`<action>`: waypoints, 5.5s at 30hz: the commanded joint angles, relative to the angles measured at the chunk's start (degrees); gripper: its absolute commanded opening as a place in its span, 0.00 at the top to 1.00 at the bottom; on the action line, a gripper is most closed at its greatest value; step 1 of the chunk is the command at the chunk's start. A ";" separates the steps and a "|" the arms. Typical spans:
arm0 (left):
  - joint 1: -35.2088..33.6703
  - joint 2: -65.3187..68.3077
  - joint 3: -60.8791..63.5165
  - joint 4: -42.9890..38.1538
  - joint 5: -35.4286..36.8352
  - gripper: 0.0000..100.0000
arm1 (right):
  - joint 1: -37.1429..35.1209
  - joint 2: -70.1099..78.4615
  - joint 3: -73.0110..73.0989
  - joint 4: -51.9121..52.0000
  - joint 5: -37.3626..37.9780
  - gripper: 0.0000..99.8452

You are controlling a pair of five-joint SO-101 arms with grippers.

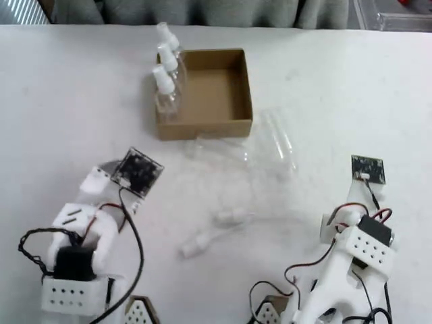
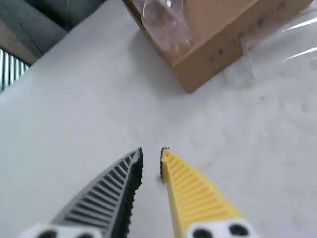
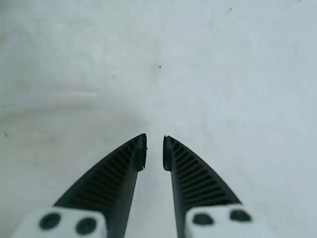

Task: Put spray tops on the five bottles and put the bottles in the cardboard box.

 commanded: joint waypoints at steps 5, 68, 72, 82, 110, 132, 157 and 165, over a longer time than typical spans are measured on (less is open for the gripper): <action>12.00 13.05 -20.31 10.90 -15.74 0.92 | 0.84 -0.92 4.66 -3.12 -0.35 0.96; 31.34 120.04 -99.08 17.85 -31.12 0.79 | -0.66 -0.84 7.47 -9.19 3.87 0.96; 30.73 124.44 -99.52 17.49 -30.86 0.79 | -0.75 -0.92 7.82 -9.27 3.96 0.96; 29.41 125.23 -99.52 20.92 -26.46 0.79 | -0.84 -0.92 8.26 -10.24 4.04 0.96; 10.68 102.99 -93.27 40.70 -20.84 0.79 | -0.84 -0.92 8.26 -10.33 4.04 0.96; 20.26 79.60 -54.51 9.67 -31.03 0.79 | -0.84 -0.92 8.35 -9.98 5.71 0.96; 21.32 92.35 -62.24 4.48 -29.89 0.72 | -2.07 -0.92 8.88 -10.15 6.07 0.96; 21.32 100.09 -65.85 3.87 -29.80 0.72 | -2.07 -0.92 8.88 -10.07 6.07 0.96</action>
